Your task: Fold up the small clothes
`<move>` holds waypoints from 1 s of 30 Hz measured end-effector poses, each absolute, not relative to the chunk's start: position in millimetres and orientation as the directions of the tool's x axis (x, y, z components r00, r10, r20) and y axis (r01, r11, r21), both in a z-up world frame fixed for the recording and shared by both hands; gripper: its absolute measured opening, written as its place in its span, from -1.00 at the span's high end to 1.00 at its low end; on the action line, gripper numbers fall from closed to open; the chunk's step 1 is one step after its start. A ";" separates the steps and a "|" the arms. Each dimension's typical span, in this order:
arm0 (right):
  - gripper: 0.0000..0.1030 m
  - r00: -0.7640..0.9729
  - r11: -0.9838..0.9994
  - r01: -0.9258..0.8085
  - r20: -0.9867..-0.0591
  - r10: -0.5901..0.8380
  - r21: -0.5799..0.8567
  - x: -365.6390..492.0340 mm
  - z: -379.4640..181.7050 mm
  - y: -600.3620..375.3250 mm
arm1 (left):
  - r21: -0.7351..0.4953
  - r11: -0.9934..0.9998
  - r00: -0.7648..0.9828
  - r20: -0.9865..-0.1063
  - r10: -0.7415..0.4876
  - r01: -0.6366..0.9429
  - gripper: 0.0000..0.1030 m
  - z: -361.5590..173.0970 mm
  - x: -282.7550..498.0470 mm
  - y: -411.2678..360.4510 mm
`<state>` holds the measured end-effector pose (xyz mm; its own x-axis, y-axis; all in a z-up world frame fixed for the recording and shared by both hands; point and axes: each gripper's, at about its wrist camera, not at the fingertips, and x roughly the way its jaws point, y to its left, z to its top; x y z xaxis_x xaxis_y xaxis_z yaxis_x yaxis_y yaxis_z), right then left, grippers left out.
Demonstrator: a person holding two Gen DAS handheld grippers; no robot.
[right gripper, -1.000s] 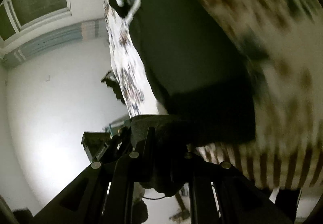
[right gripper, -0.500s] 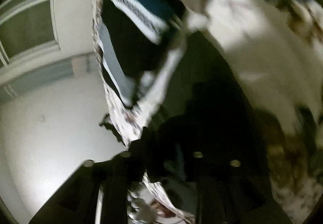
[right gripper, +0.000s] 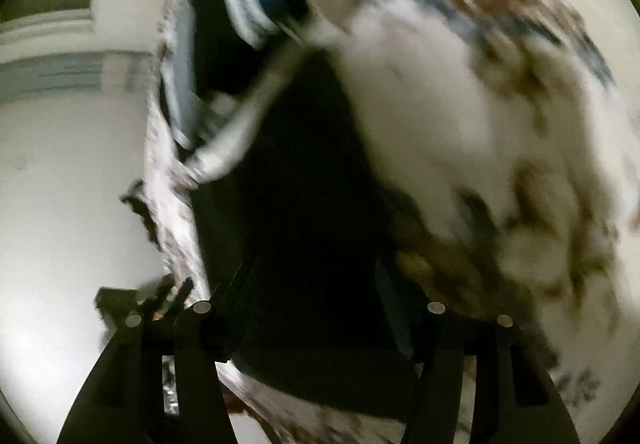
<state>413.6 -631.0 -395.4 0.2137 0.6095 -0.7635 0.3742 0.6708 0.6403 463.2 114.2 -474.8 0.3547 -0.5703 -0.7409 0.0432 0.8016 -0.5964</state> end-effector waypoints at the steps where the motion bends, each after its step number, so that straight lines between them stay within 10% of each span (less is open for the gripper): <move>1: -0.21 0.201 0.673 0.377 -0.766 0.611 0.636 407.2 -399.9 -631.7 | -0.615 0.788 0.343 -0.735 -0.584 0.025 -0.07 -480.7 444.4 119.8; 3: -0.40 0.172 0.679 0.383 -0.771 0.614 0.626 390.6 -408.7 -638.3 | -0.648 0.761 0.318 -0.725 -0.611 -0.015 -0.41 -492.8 407.5 128.1; 8: -0.74 0.150 0.667 0.352 -0.743 0.652 0.657 394.4 -419.9 -646.7 | -0.724 0.675 0.300 -0.682 -0.667 -0.143 -0.43 -523.7 338.4 121.9; 22: -0.80 0.055 0.605 0.125 -0.614 0.787 0.786 542.3 -469.8 -596.7 | -0.732 0.587 0.579 -0.659 -0.479 -0.347 -0.45 -564.3 367.3 68.0; 23: -0.77 0.062 0.600 0.129 -0.610 0.790 0.790 542.5 -470.2 -593.7 | -0.725 0.590 0.592 -0.662 -0.459 -0.355 -0.34 -559.2 367.1 68.5; 24: -0.46 0.067 0.594 0.130 -0.604 0.794 0.794 541.5 -470.2 -590.9 | -0.721 0.597 0.599 -0.664 -0.448 -0.352 0.21 -555.4 367.4 69.5; 25: 0.31 0.065 0.596 0.132 -0.607 0.792 0.792 536.9 -469.6 -590.1 | -0.722 0.605 0.597 -0.660 -0.456 -0.336 0.47 -548.7 370.5 71.3; 30: 0.63 0.162 0.554 0.252 -0.599 0.784 0.793 504.9 -460.5 -600.3 | -0.710 0.664 0.548 -0.661 -0.513 -0.235 0.57 -510.2 396.5 79.6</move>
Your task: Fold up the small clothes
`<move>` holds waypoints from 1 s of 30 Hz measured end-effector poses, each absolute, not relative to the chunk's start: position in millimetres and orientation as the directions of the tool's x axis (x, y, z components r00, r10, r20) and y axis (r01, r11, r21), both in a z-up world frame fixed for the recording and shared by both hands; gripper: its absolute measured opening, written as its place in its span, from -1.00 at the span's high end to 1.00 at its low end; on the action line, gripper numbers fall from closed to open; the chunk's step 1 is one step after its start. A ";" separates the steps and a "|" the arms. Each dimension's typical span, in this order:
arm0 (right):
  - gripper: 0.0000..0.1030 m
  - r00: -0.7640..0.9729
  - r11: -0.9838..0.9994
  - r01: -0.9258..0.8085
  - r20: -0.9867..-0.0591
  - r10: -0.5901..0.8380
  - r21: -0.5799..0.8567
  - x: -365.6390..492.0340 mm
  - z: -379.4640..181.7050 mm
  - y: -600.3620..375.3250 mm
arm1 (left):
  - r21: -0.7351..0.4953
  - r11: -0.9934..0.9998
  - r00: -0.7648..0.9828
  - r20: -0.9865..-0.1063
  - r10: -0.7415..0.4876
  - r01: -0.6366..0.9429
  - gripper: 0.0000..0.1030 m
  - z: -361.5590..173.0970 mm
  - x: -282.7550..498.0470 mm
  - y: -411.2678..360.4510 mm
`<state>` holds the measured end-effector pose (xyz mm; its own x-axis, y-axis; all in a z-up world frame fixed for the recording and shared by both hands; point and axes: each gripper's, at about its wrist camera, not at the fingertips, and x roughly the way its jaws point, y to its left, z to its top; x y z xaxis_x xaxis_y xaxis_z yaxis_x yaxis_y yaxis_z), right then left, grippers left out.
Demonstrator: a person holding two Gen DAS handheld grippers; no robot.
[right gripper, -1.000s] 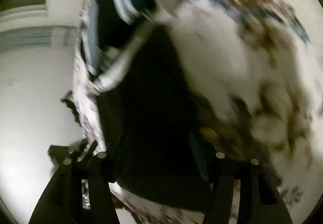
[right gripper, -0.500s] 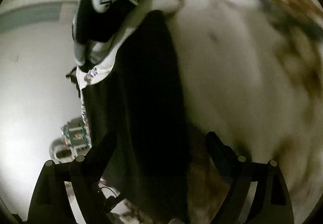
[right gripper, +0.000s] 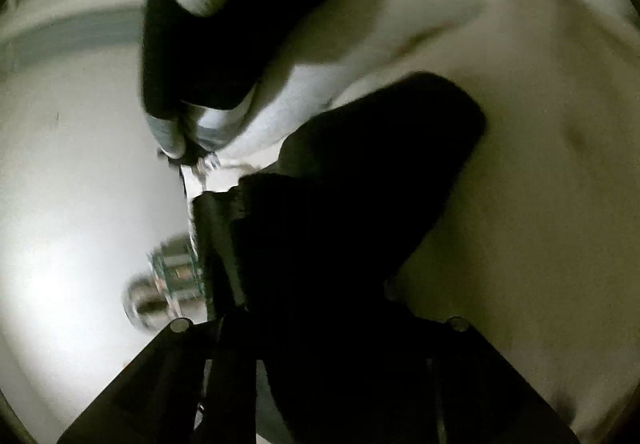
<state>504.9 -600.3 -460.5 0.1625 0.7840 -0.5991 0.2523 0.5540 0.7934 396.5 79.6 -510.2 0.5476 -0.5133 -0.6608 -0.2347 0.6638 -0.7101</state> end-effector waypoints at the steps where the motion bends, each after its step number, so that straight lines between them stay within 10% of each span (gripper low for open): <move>1: 0.64 0.188 0.543 0.295 -0.605 0.774 0.786 485.4 -450.7 -605.7 | -0.717 0.664 0.530 -0.655 -0.538 -0.211 0.57 -503.1 403.9 85.4; 8: 0.70 0.332 0.443 0.487 -0.629 0.703 0.752 307.9 -402.4 -609.6 | -0.728 0.682 0.258 -0.674 -0.692 -0.073 0.54 -502.0 472.0 74.0; 12: 0.62 0.301 0.414 0.609 -0.680 0.669 0.677 233.3 -426.9 -603.8 | -0.645 0.763 0.114 -0.762 -0.638 -0.045 0.03 -531.4 493.5 44.9; 16: -0.10 0.285 0.332 0.714 -0.690 0.666 0.616 208.8 -456.6 -629.3 | -0.666 0.743 0.163 -0.742 -0.650 -0.067 -0.06 -524.6 487.4 45.7; 30: -0.21 0.017 0.626 0.577 -0.774 0.633 0.524 175.6 -383.8 -667.9 | -0.621 0.760 0.352 -0.767 -0.537 -0.192 -0.52 -457.7 361.5 113.6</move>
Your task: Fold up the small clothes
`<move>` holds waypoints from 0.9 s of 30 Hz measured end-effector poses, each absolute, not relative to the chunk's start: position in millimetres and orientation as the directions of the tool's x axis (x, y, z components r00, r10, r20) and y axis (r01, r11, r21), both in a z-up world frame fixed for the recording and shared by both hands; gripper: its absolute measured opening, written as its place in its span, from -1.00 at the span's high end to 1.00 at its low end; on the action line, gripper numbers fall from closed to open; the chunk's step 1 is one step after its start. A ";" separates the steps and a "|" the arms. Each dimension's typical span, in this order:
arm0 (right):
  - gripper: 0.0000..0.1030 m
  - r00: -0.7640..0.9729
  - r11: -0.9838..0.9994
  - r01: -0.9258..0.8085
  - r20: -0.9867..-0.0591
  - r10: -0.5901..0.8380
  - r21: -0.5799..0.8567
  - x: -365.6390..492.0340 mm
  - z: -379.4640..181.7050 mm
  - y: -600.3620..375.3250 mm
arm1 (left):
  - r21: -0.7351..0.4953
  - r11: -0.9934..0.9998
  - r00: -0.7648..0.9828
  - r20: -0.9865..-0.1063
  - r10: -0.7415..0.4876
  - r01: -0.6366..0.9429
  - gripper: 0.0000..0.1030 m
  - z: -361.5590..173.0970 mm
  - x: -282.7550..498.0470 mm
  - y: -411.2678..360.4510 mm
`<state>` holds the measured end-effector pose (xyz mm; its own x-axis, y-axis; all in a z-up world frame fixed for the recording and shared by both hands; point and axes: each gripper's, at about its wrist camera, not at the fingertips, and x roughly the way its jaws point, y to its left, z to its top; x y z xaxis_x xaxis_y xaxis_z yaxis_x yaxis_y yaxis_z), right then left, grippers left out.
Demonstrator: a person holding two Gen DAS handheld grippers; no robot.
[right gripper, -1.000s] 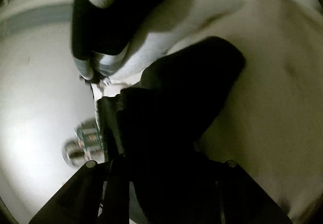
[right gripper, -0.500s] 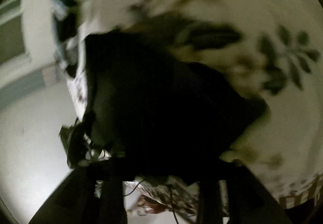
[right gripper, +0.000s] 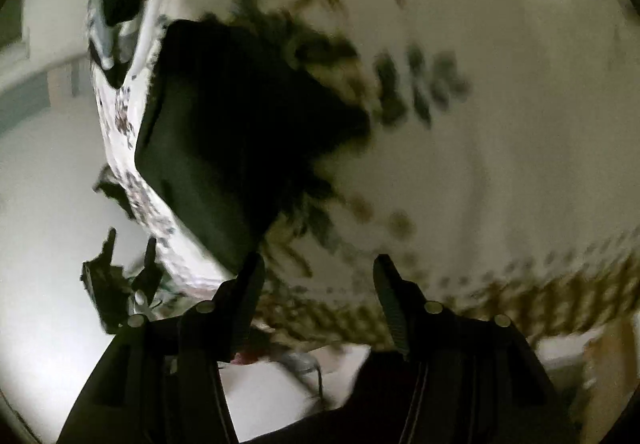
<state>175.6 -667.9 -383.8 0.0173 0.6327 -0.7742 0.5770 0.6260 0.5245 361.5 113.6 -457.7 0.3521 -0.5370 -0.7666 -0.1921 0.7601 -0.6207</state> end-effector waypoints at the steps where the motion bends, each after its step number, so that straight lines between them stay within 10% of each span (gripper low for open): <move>1: -0.23 0.017 0.674 0.526 -0.799 0.601 0.519 197.4 -378.4 -667.3 | -0.597 0.777 0.344 -0.785 -0.516 -0.198 -0.52 -462.9 360.4 113.2; 12: -0.20 0.125 0.908 0.030 -0.902 0.412 0.419 408.1 -394.7 -604.3 | -0.458 0.886 0.388 -0.831 -0.399 -0.069 -0.52 -501.8 456.8 67.6; 14: 0.80 0.115 0.899 0.008 -0.893 0.435 0.439 423.5 -398.8 -592.3 | -0.503 0.862 0.404 -0.801 -0.442 -0.054 -0.48 -510.8 470.6 64.0; 19: 0.91 0.203 0.888 0.106 -0.884 0.421 0.447 437.7 -389.5 -603.0 | -0.603 0.795 0.474 -0.719 -0.508 -0.062 0.74 -506.6 476.7 73.9; 27: 0.91 0.179 0.888 0.156 -0.897 0.405 0.432 475.0 -407.0 -604.6 | -0.637 0.749 0.424 -0.738 -0.525 -0.183 0.39 -522.1 479.4 99.7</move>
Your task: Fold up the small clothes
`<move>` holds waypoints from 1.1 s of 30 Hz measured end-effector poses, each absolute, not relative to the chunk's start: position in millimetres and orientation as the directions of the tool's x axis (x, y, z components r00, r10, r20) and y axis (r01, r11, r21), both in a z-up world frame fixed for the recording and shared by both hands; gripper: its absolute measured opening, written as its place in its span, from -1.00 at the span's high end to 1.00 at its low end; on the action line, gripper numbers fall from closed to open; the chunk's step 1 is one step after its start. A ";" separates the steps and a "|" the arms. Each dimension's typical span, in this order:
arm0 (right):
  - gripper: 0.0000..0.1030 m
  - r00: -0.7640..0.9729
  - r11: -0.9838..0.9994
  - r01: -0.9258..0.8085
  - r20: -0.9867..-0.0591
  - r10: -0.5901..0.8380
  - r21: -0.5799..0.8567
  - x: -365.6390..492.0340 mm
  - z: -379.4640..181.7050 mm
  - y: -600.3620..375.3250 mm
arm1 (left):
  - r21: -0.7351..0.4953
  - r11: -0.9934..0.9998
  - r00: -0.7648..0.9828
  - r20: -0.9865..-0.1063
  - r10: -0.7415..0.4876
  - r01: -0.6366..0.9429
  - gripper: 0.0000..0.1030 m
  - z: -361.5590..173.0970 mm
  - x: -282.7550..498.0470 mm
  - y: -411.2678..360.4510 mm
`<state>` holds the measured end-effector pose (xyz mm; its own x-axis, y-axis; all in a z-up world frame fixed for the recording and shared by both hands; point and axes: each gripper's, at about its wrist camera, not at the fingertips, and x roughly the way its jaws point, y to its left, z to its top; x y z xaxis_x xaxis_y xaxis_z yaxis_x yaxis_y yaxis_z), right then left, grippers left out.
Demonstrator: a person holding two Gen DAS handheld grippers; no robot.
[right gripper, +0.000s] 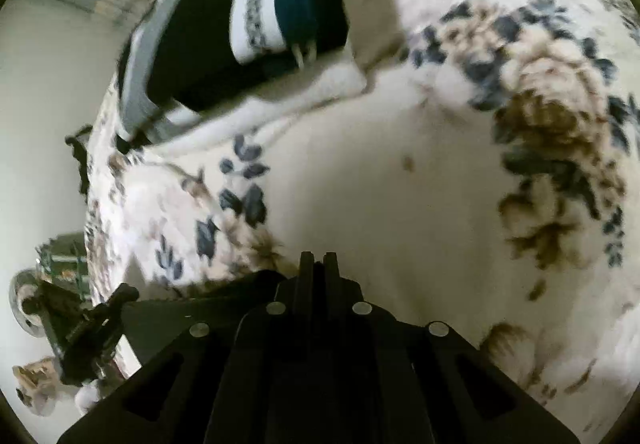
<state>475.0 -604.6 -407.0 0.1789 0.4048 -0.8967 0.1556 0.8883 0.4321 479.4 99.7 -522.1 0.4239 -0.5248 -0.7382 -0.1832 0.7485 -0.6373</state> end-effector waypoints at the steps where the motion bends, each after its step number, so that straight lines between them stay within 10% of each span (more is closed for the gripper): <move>1: 0.90 0.160 0.886 0.156 -0.897 0.413 0.436 476.3 -408.7 -604.5 | -0.629 0.753 0.420 -0.747 -0.515 -0.194 0.12 -519.1 474.7 102.4; 7: -0.09 0.064 0.815 0.224 -0.842 0.535 0.535 424.1 -392.0 -642.7 | -0.465 0.861 0.467 -0.820 -0.331 -0.205 -0.27 -485.1 398.8 125.0; 15: -0.09 -0.084 0.771 0.316 -0.793 0.603 0.553 322.0 -410.2 -644.9 | -0.162 0.948 0.230 -0.968 -0.099 -0.275 -0.28 -558.3 281.7 125.4; 17: -0.09 -0.095 0.775 0.308 -0.792 0.603 0.552 314.5 -421.9 -631.0 | -0.157 0.962 0.281 -0.956 -0.090 -0.224 -0.54 -562.5 275.8 116.7; 19: 0.65 -0.084 0.801 0.287 -0.819 0.568 0.526 310.3 -428.3 -621.2 | -0.147 0.974 0.276 -0.956 -0.096 -0.170 -1.00 -570.9 281.8 105.4; 21: 0.76 -0.048 0.802 0.296 -0.831 0.555 0.519 306.5 -425.5 -620.2 | -0.072 0.984 0.240 -0.970 -0.032 -0.161 -1.00 -577.5 289.8 96.3; 33: 0.73 -0.025 0.825 0.342 -0.873 0.486 0.450 283.2 -397.1 -662.5 | -0.150 0.962 0.194 -0.975 -0.106 -0.228 -1.00 -557.9 306.5 111.9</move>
<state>283.2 -662.5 -397.1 -0.0247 0.4863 -0.8734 0.3419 0.8251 0.4498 306.5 111.9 -557.9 0.1940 -0.1065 -0.9752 -0.2284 0.9619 -0.1505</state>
